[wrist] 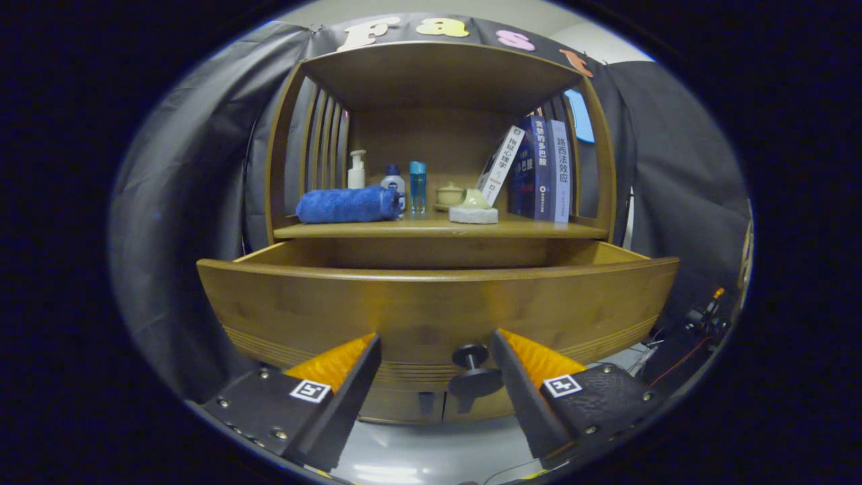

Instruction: Pull open the drawer, take out the items inside it, and place them on the countertop above the cabinet.

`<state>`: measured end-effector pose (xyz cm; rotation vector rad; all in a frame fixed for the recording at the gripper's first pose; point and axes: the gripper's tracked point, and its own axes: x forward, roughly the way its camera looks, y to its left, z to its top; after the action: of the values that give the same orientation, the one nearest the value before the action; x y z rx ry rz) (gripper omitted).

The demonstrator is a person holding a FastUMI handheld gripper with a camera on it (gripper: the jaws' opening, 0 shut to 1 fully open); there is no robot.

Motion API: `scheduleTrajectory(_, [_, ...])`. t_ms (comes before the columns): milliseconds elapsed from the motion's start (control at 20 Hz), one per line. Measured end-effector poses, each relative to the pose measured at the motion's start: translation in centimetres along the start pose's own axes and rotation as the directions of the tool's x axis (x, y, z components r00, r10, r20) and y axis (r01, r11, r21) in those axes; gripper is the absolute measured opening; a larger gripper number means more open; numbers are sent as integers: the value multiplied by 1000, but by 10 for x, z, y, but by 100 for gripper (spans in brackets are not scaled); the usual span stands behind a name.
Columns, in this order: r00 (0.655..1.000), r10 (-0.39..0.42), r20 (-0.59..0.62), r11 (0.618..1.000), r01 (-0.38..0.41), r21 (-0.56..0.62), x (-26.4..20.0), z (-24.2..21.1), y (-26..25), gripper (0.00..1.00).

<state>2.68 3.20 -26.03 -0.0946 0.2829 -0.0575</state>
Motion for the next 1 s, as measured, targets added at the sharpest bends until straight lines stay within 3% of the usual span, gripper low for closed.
scheduleTrajectory(1000, [1000,6,-29,1000,-6,19,72,15,4,100])
